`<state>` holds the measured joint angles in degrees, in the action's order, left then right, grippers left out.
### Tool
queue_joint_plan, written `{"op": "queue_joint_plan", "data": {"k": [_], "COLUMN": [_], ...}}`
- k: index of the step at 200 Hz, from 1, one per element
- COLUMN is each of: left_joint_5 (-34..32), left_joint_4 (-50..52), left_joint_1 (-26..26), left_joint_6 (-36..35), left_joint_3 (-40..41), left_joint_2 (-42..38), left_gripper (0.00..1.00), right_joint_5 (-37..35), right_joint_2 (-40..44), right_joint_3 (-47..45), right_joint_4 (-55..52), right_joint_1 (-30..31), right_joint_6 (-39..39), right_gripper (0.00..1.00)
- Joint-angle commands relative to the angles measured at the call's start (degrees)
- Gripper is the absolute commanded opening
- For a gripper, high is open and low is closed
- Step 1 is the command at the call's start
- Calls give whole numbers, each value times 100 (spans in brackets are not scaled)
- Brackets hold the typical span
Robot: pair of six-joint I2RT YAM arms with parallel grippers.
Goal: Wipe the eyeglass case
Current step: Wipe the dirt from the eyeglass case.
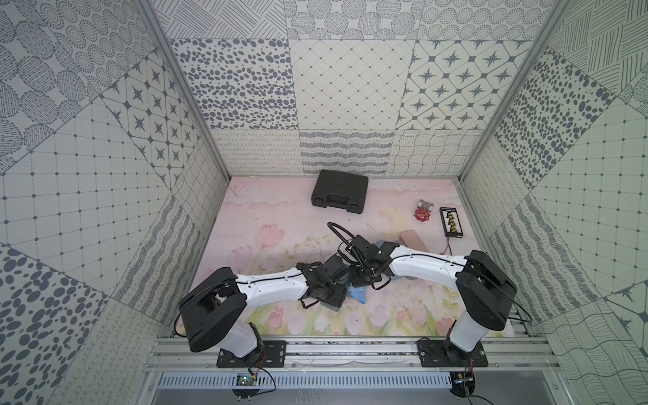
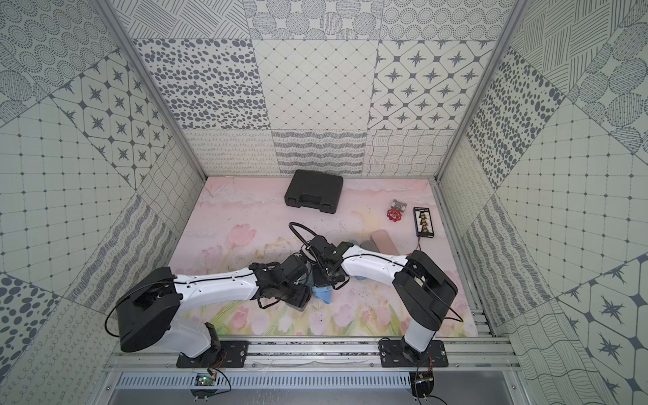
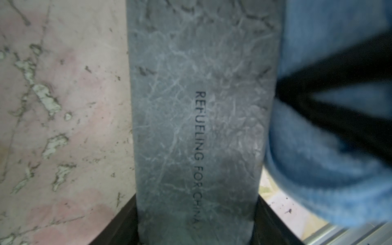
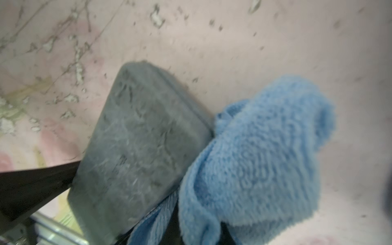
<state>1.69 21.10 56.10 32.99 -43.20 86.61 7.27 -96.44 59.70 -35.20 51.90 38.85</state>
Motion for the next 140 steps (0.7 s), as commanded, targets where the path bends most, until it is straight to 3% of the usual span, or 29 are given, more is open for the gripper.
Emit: {"op": "queue_joint_plan", "data": {"k": [1,49,85,97,108,125,140], "left_joint_5": [267,173,35,-24,-123,-312,-392], "left_joint_4": [-708,-627,-525,-576,-644,-614,-612], "left_joint_1": [-54,-55,-42,-18,91,206,209], "left_joint_6": [138,2,-335,-500,-732,-960,-988], "left_joint_3": [92,110,261,345,414,426,418], "left_joint_2": [366,337,112,-51,-218,-341,-359], "left_gripper": [24,23,24,26,27,28,28], "right_joint_5": [1374,2886,3324,3025,2168,787,158], "right_joint_2": [259,844,2009,2289,2399,2073,1707], "right_joint_3": [-81,-358,-1012,-1020,-827,-339,-197], "right_joint_4": [1190,2322,2840,2175,1134,-404,-632], "right_joint_1": [228,72,-1079,-1422,-1500,-1303,-891], "right_joint_6": [359,700,1212,914,356,-307,-401], "right_gripper": [0,0,0,0,0,0,0]}}
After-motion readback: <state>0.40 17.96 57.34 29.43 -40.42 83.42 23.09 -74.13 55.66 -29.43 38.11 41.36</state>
